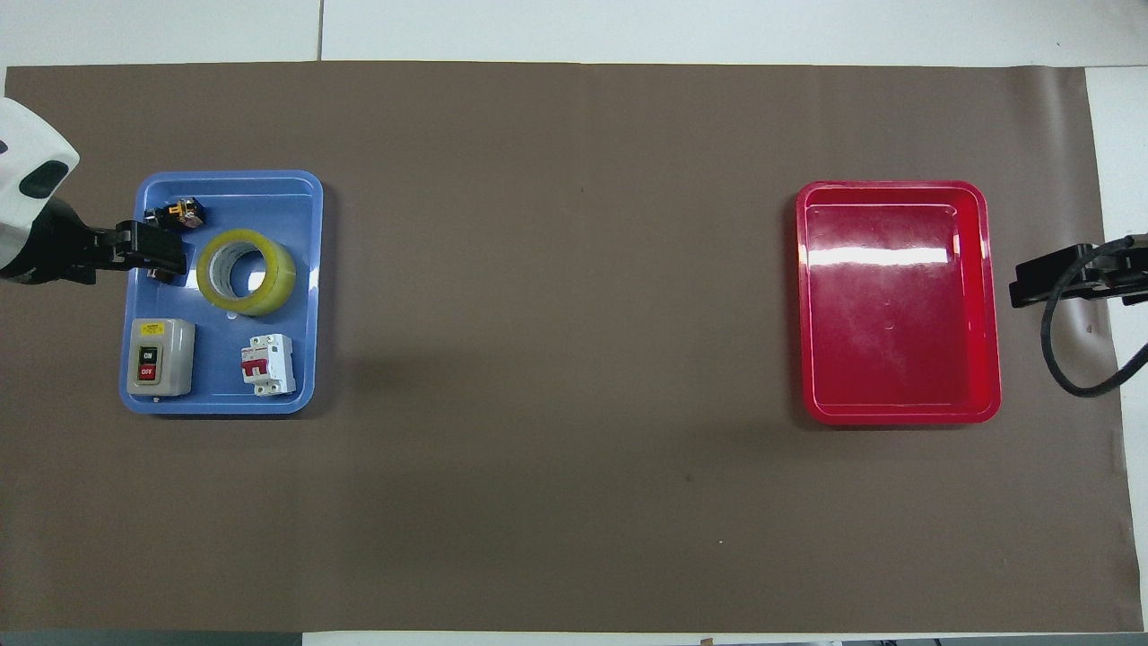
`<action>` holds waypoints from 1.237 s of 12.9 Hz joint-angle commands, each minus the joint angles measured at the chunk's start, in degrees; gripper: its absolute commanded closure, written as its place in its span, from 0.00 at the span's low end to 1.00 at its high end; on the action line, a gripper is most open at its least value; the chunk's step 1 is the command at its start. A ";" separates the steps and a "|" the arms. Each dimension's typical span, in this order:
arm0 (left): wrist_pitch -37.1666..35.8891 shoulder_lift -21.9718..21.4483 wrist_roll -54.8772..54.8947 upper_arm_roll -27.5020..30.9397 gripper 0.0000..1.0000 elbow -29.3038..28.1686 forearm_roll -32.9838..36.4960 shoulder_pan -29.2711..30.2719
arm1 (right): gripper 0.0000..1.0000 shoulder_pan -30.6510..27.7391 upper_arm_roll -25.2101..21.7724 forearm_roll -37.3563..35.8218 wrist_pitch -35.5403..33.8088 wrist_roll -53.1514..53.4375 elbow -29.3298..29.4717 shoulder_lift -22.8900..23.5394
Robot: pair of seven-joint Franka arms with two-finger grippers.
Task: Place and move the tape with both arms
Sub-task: 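Lower the left gripper onto the yellow tape roll in the blue tray, then grasp the yellow tape roll with the left gripper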
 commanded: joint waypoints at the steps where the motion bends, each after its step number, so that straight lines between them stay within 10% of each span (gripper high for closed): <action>1: 7.56 4.17 0.56 0.02 0.00 -2.35 0.96 3.13 | 0.00 -0.61 0.06 -0.15 0.25 -1.41 0.37 0.21; 6: 21.45 13.85 0.56 0.11 0.08 -4.38 4.83 4.72 | 0.00 -1.13 0.06 -0.06 0.25 -1.41 0.37 0.21; 16: 26.83 14.56 -0.41 0.02 0.22 -11.58 4.83 4.82 | 0.00 -1.04 0.06 -0.06 0.25 -1.41 0.28 0.21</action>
